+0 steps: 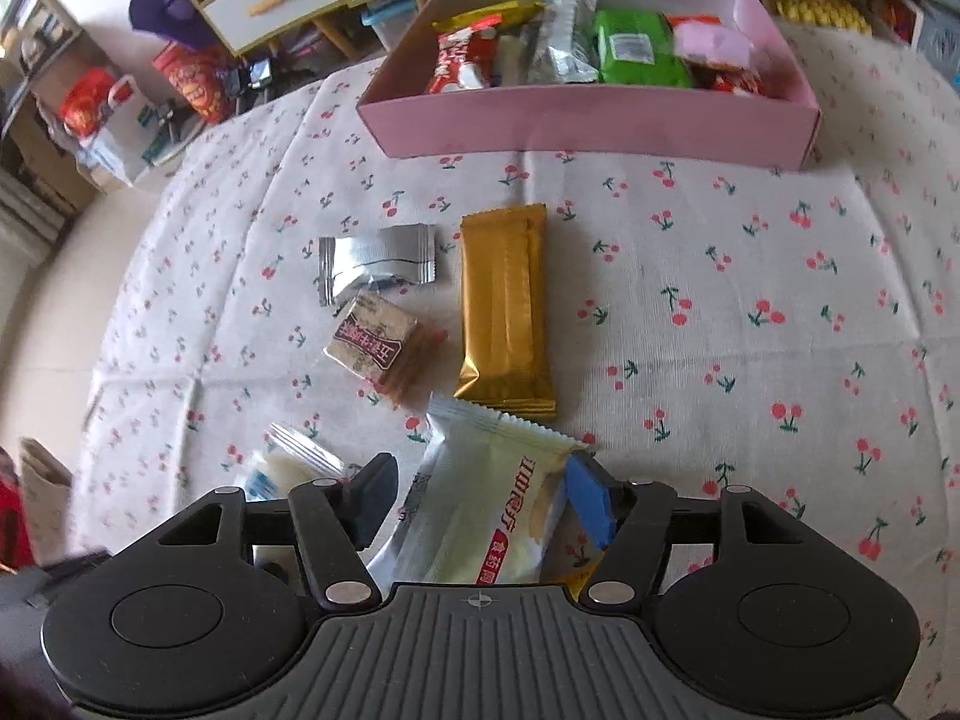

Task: Organize snacks
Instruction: 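Grasp the white bread pack with left tool while right tool grasps white-red pack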

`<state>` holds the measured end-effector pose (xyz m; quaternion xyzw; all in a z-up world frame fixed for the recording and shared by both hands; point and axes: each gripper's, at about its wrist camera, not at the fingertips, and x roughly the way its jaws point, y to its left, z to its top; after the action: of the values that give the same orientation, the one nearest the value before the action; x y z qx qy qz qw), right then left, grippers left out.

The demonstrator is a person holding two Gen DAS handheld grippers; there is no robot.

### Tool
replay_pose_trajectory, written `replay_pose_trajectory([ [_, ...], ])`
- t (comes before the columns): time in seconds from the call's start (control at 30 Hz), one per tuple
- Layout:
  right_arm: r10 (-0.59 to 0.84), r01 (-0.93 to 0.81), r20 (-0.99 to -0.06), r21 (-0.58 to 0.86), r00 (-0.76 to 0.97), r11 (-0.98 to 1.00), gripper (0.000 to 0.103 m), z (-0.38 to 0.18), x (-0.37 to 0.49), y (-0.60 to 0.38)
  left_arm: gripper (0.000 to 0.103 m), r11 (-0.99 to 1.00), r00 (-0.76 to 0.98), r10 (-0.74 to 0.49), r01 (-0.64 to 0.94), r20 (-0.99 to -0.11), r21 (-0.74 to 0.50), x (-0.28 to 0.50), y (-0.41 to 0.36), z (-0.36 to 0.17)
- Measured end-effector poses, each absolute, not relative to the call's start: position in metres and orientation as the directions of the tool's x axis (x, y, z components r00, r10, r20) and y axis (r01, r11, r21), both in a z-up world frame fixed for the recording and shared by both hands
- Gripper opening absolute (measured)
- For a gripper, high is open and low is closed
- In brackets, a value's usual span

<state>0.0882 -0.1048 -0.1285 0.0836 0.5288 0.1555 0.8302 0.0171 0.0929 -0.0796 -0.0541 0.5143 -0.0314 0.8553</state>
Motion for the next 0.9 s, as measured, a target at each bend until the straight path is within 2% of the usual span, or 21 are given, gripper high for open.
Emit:
replay_pose_trajectory([
  [0.27, 0.280, -0.272, -0.852, 0.170, 0.442, 0.947, 0.058, -0.131, 0.076, -0.091, 0.036, 0.994, 0.484, -0.082, -0.027, -0.871, -0.108, 0.019, 0.101, -0.079],
  [0.4, 0.291, -0.318, -0.849, 0.155, 0.441, 0.935, 0.053, -0.130, 0.072, -0.092, 0.036, 0.994, 0.486, -0.082, -0.023, -0.870, -0.106, 0.018, 0.099, -0.079],
  [0.53, 0.320, -0.311, -0.850, 0.196, 0.419, 0.930, 0.049, -0.127, 0.074, -0.101, 0.033, 0.990, 0.485, -0.111, -0.024, -0.868, -0.140, 0.019, 0.103, -0.077],
  [0.9, 0.425, -0.175, -0.818, 0.387, 0.387, 0.905, 0.049, -0.112, 0.089, -0.143, 0.026, 0.968, 0.492, -0.198, -0.035, -0.847, -0.247, 0.025, 0.104, -0.070],
])
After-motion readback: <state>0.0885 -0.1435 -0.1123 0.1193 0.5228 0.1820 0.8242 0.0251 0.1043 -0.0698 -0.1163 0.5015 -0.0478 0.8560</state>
